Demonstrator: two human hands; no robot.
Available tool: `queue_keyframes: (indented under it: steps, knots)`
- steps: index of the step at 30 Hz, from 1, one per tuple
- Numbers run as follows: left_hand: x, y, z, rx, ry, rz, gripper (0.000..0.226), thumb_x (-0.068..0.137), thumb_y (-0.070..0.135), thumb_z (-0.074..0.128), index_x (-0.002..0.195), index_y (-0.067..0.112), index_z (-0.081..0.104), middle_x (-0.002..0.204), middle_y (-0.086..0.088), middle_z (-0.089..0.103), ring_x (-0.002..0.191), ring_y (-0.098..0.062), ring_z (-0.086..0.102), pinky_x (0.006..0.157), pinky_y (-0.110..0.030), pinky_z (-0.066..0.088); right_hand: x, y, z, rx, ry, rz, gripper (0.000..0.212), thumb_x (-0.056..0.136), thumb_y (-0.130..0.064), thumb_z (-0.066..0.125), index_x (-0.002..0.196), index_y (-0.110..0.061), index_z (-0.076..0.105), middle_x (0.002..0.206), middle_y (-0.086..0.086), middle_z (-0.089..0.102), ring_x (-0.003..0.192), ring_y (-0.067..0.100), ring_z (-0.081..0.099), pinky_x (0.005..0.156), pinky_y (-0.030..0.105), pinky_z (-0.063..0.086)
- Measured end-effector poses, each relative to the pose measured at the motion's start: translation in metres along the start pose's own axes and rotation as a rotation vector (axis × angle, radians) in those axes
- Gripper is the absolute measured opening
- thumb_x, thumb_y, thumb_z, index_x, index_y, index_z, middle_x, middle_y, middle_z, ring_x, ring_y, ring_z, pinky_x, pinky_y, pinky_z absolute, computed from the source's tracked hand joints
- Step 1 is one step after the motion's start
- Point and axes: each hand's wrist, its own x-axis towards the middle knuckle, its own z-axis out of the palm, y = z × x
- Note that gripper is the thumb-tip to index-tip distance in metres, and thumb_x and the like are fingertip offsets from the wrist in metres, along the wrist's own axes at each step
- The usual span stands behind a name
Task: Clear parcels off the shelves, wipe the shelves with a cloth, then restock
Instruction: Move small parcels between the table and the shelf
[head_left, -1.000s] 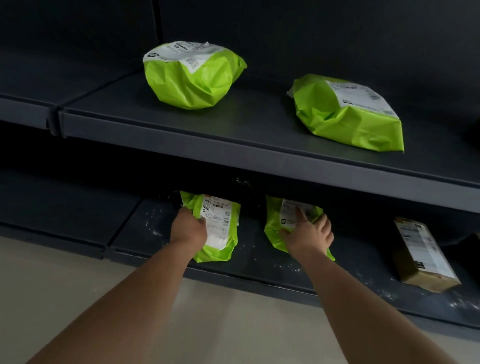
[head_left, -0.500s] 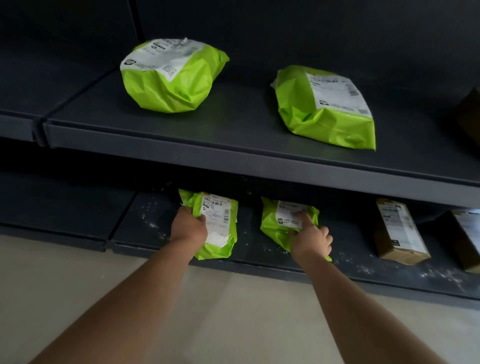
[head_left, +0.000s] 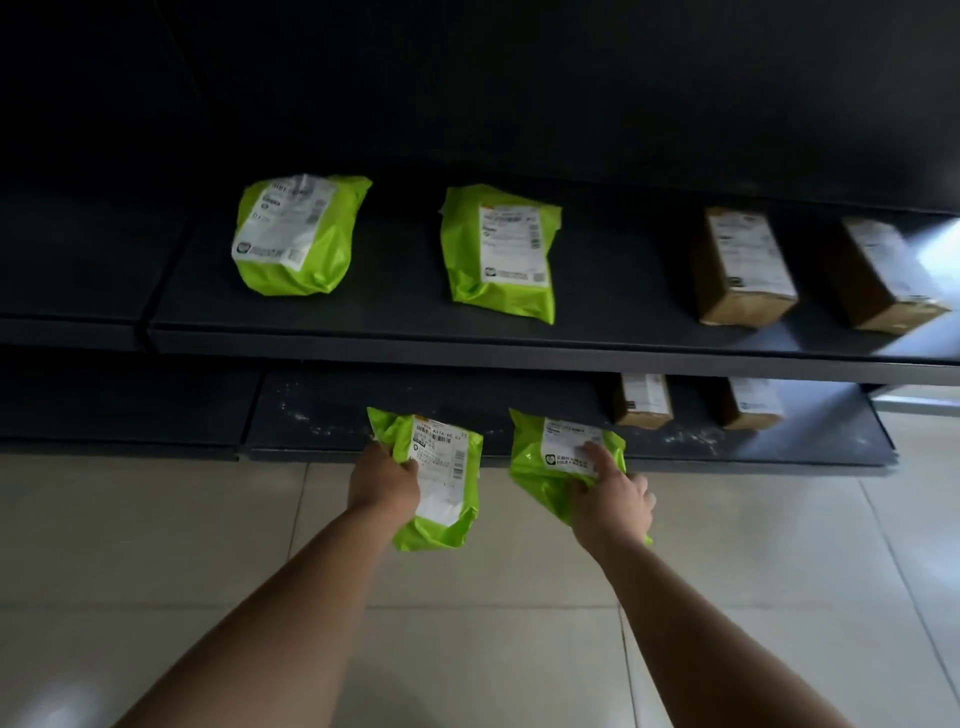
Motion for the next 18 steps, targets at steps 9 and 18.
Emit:
queue_keyframes:
  steps: [9, 18]
  knots:
    - [-0.125, 0.104, -0.063, 0.063, -0.113, 0.105, 0.025, 0.094, 0.017, 0.055, 0.116, 0.004, 0.055, 0.121, -0.017, 0.059, 0.111, -0.035, 0.057, 0.087, -0.035, 0.044, -0.097, 0.009, -0.157, 0.069, 0.071, 0.096, 0.051, 0.096, -0.022, 0.047, 0.141, -0.043, 0.035, 0.121, 0.014, 0.044, 0.114, 0.035, 0.04, 0.102, 0.041, 0.034]
    - [-0.232, 0.234, -0.11, 0.052, -0.197, 0.313, 0.028, 0.094, 0.018, 0.055, 0.118, 0.004, 0.052, 0.119, -0.015, 0.06, 0.108, -0.033, 0.058, 0.088, -0.037, 0.048, -0.172, 0.018, -0.306, 0.175, 0.227, 0.201, 0.054, 0.093, -0.028, 0.05, 0.144, -0.039, 0.035, 0.119, 0.017, 0.049, 0.114, 0.035, 0.045, 0.104, 0.04, 0.037]
